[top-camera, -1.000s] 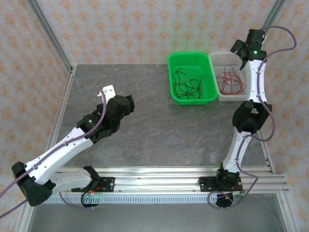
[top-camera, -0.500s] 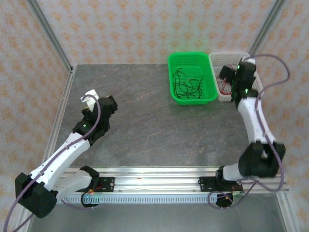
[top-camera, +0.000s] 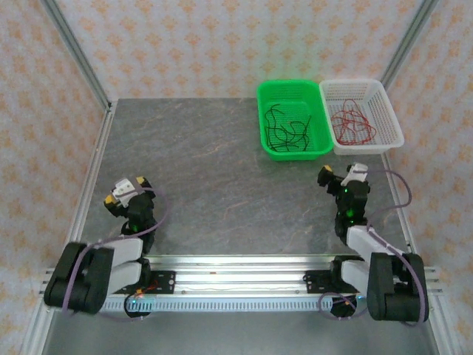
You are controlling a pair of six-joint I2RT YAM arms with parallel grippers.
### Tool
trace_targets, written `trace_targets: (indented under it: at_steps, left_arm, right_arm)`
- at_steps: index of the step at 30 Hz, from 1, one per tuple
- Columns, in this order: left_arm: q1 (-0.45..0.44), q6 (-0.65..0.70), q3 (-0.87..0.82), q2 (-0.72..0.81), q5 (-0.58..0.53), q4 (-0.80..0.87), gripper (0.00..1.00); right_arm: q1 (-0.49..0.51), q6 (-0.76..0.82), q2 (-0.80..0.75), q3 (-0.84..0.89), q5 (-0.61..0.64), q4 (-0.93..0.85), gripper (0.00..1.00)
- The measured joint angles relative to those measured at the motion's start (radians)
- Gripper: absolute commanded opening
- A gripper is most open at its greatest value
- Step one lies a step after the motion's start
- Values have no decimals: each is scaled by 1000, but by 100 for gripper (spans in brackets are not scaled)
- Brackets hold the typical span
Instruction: Untangle the cables
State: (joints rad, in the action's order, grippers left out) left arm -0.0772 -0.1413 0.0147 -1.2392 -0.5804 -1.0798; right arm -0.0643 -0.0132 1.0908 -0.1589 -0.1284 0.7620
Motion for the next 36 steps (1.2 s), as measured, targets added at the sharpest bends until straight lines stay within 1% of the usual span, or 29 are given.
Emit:
trace_targets:
  at_steps: [2,4,5,7,8,10,12,14,22,26,36]
  left_arm:
    - [12,34,-6,-170,73,-195,99]
    - [13,67,-5,-296,161,-307,99]
    - [12,85,-5,-339,203,-344,99]
    - [15,98,-3,-350,261,-380,99]
    - [20,102,6,-336,286,-391,99]
    - [39,106,71,-316,335,-369,100]
    - [61,106,167,-305,382,-300,100]
    - [70,106,204,-302,413,-305,99]
    - [71,105,188,-299,425,-269,99]
    - [71,109,188,-299,465,-250,99]
    - [71,114,189,-299,500,-233,99]
  right_arm:
    - [-3,-5,62,44,-2,136,100]
    - [-10,-9,157,55,-12,262,100]
    - [-10,-10,230,56,-21,344,100]
    - [-10,-8,357,50,-54,456,100]
    - [-10,-3,403,37,-73,459,100]
    - [10,12,435,0,-77,435,100]
    - [32,25,437,-35,-79,438,100]
    - [43,34,436,-55,-77,452,100]
    - [47,42,435,-57,-61,451,100]
    - [47,44,435,-57,-58,451,100]
    - [47,45,435,-57,-58,451,100]
